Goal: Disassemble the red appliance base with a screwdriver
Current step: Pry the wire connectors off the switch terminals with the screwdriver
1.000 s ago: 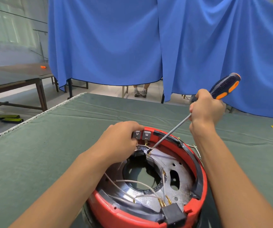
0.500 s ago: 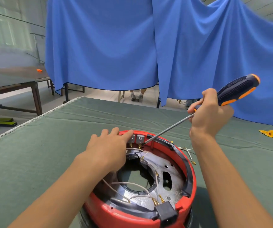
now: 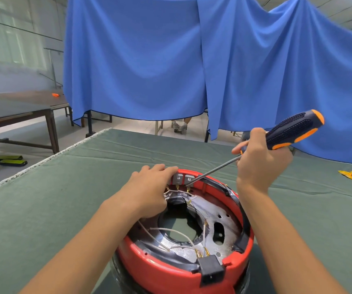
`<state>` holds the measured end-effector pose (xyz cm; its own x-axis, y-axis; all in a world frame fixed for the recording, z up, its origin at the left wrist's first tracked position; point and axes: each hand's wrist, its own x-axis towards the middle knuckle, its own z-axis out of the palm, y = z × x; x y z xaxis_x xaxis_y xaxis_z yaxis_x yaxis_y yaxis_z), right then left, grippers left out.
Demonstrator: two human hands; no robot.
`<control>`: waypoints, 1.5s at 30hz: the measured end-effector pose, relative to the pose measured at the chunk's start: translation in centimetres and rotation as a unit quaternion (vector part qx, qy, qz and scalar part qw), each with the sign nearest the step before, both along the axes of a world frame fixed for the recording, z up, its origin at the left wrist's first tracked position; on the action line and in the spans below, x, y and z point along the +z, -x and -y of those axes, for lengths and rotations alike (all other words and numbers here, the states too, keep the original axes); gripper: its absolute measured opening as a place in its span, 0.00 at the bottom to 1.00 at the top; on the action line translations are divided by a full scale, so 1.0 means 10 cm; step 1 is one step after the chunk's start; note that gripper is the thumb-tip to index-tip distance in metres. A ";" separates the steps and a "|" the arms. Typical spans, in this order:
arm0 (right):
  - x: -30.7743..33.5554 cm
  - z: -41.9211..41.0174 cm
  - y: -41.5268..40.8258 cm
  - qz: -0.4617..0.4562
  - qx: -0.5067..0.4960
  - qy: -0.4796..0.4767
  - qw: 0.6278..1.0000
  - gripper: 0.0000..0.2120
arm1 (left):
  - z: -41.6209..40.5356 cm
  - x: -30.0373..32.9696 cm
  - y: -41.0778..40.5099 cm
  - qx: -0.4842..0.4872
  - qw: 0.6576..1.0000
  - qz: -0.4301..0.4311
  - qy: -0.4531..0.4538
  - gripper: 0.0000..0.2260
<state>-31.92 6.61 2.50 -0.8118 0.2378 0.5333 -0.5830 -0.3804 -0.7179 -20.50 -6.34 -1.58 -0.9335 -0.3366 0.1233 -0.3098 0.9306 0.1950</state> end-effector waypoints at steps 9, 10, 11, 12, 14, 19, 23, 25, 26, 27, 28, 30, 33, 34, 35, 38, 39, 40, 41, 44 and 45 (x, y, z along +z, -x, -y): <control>-0.02 -0.02 0.03 0.081 -0.005 0.041 0.996 0.15 | -0.01 0.01 -0.05 0.033 0.999 0.016 0.035 0.28; -0.02 -0.02 0.03 0.082 -0.005 0.042 0.996 0.15 | -0.05 0.00 -0.05 0.047 0.997 0.028 0.047 0.28; -0.02 -0.02 0.03 0.081 -0.005 0.040 0.996 0.15 | -0.08 -0.02 -0.05 0.056 0.996 0.036 0.055 0.28; -0.03 -0.02 0.02 0.079 -0.006 0.035 0.996 0.16 | -0.11 -0.04 -0.04 0.062 0.995 0.041 0.062 0.29; -0.04 -0.01 0.00 0.076 -0.001 0.027 0.997 0.16 | -0.15 -0.08 -0.02 0.069 0.994 0.039 0.076 0.31; -0.07 -0.02 0.00 0.084 0.011 0.018 0.996 0.16 | -0.12 -0.10 0.01 0.074 0.994 -0.001 0.079 0.29; -0.07 -0.03 0.00 0.082 0.014 0.019 0.996 0.16 | -0.13 -0.11 0.02 0.073 0.994 -0.020 0.081 0.28; -0.08 -0.03 -0.01 0.071 0.014 0.010 0.997 0.16 | -0.12 -0.12 0.02 0.073 0.994 -0.023 0.081 0.27; -0.08 -0.03 -0.01 0.064 0.014 0.005 0.998 0.16 | -0.11 -0.12 0.02 0.074 0.994 -0.025 0.080 0.27; -0.08 -0.02 -0.01 0.056 0.014 -0.001 0.998 0.16 | -0.11 -0.12 0.02 0.073 0.994 -0.026 0.080 0.27; -0.08 -0.02 -0.01 0.045 0.013 -0.007 0.999 0.16 | -0.11 -0.12 0.02 0.073 0.994 -0.026 0.079 0.27; -0.07 -0.02 0.00 0.020 0.009 -0.019 1.000 0.17 | -0.11 -0.12 0.02 0.071 0.994 -0.023 0.081 0.28; -0.05 0.00 -0.02 -0.003 -0.007 -0.044 0.999 0.18 | -0.11 -0.12 0.02 0.072 0.994 -0.014 0.085 0.28; -0.03 0.01 -0.03 -0.005 -0.009 -0.042 0.999 0.17 | -0.12 -0.12 0.02 0.073 0.994 -0.012 0.085 0.29; -0.03 0.03 -0.03 -0.005 -0.010 -0.038 0.999 0.17 | -0.12 -0.12 0.02 0.072 0.994 -0.010 0.086 0.29; 0.01 0.08 -0.02 -0.001 -0.022 -0.038 0.999 0.12 | -0.12 -0.12 0.02 0.072 0.993 -0.009 0.089 0.30; 0.03 0.09 0.00 0.002 -0.028 -0.039 0.999 0.12 | -0.12 -0.12 0.02 0.072 0.993 -0.008 0.089 0.30; 0.04 0.11 0.02 0.006 -0.034 -0.046 0.998 0.11 | -0.13 -0.12 0.02 0.071 0.993 -0.007 0.091 0.31; 0.06 0.12 0.05 0.011 -0.040 -0.056 0.998 0.09 | -0.12 -0.12 0.02 0.069 0.993 -0.006 0.093 0.31; 0.12 0.16 0.19 0.040 -0.038 -0.086 0.995 0.06 | -0.12 -0.13 0.02 0.066 0.993 -0.012 0.093 0.32; 0.12 0.18 0.25 0.055 -0.035 -0.089 0.994 0.07 | -0.11 -0.13 0.03 0.065 0.993 -0.009 0.095 0.33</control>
<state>-34.43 4.85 3.71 -0.8519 0.2059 0.4815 -0.5184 -0.2025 -0.8308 -20.76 -5.28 -2.84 -0.8805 -0.4236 0.2129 -0.4279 0.9034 0.0275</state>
